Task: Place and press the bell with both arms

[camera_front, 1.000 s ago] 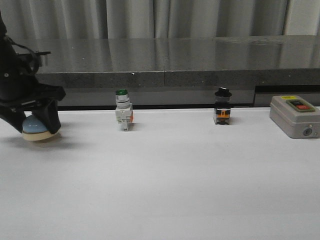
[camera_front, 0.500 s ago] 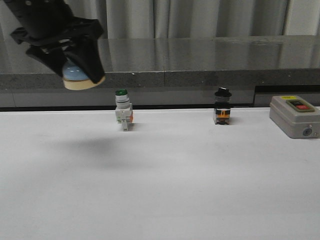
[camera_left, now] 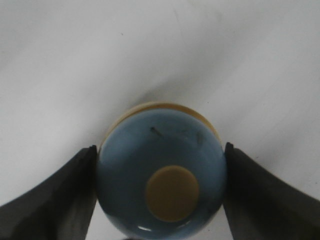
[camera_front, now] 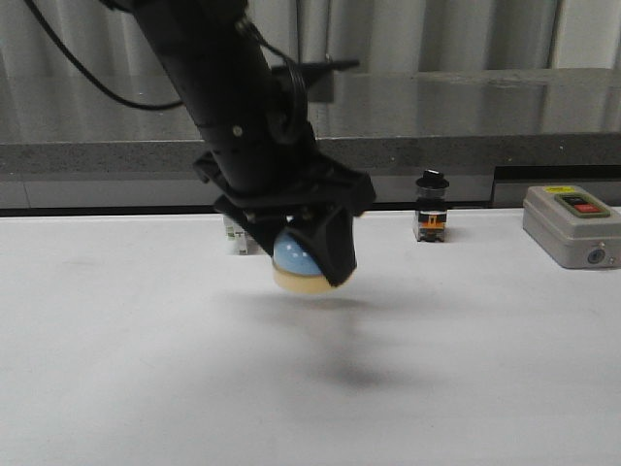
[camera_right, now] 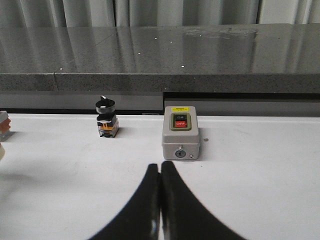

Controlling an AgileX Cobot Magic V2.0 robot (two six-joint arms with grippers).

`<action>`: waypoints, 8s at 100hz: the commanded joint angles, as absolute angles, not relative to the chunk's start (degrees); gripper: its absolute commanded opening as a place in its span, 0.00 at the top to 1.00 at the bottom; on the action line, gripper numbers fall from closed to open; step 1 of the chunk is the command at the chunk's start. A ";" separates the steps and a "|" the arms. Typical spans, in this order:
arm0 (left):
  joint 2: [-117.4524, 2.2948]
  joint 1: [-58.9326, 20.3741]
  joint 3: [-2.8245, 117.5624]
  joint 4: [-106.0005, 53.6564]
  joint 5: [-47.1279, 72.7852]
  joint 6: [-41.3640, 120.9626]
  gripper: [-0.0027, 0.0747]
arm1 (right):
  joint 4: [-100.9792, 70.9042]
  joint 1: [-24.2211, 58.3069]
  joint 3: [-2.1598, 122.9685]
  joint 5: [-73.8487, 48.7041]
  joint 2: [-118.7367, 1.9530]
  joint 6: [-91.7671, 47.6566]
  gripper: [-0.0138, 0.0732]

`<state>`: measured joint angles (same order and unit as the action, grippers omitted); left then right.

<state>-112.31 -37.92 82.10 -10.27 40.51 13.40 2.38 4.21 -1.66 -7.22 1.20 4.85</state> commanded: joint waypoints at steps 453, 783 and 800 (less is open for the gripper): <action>2.25 1.60 3.85 0.31 7.79 3.97 0.99 | 2.89 3.96 -0.76 -3.05 1.66 4.28 0.91; 1.98 1.60 -2.87 0.53 -1.19 2.69 0.99 | -4.65 18.57 53.52 -37.81 -71.67 2.43 0.91; 1.98 1.60 -2.87 0.53 -1.19 2.69 0.99 | -4.65 23.63 59.50 -37.28 -81.22 2.43 0.91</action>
<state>0.22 1.48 0.20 0.63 3.30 3.32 -4.33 21.76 55.30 -40.12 -78.34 3.18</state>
